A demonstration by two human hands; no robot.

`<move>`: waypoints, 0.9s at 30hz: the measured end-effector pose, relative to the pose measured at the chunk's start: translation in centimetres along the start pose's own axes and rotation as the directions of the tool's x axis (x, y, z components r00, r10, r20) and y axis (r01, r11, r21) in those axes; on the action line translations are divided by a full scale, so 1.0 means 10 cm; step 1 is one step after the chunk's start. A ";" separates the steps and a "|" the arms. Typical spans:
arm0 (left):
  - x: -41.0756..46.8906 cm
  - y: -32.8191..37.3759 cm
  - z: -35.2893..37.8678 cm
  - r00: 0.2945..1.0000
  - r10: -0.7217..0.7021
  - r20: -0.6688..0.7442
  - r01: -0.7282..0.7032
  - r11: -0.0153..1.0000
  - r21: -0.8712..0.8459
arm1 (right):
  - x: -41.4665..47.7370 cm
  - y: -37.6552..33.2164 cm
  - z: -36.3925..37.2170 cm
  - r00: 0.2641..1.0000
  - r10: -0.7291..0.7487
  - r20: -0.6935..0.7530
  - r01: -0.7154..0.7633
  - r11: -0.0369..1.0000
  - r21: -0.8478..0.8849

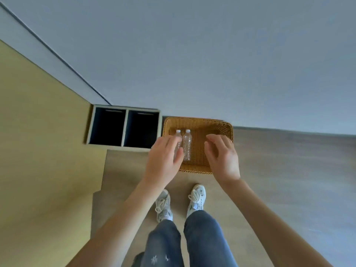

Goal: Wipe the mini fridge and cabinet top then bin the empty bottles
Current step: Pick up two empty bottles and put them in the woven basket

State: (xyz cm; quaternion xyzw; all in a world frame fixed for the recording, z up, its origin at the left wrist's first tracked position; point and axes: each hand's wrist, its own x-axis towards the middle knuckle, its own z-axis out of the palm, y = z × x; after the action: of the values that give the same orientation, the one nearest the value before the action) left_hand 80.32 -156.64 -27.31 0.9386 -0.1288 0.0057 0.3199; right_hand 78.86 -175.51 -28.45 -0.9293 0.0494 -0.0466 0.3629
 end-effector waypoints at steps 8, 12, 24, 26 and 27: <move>-0.39 1.16 -1.86 0.974 0.207 -0.089 -0.185 0.962 0.202 | -0.49 -1.41 -1.50 0.980 -0.177 -0.091 0.162 0.975 -0.153; -0.75 1.34 -2.17 0.964 0.256 -0.079 -0.232 0.946 0.227 | -0.84 -1.70 -1.77 0.974 -0.209 -0.087 0.179 0.947 -0.267; -1.51 1.43 -2.39 0.955 0.286 -0.081 -0.254 0.928 0.273 | -1.63 -2.01 -1.86 0.976 -0.187 -0.115 0.153 0.955 -0.256; -1.62 1.51 -2.47 0.948 0.299 -0.110 -0.260 0.926 0.276 | -1.74 -2.05 -1.93 0.970 -0.201 -0.135 0.167 0.959 -0.230; -1.69 1.56 -2.49 0.945 0.302 -0.124 -0.258 0.925 0.280 | -1.81 -2.06 -1.96 0.967 -0.209 -0.143 0.174 0.959 -0.222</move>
State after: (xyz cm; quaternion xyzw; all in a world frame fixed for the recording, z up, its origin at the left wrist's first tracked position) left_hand 61.93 -149.53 0.29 0.9405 -0.2332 0.1458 0.1995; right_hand 59.68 -171.34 -1.02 -0.9555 -0.0065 -0.1530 0.2522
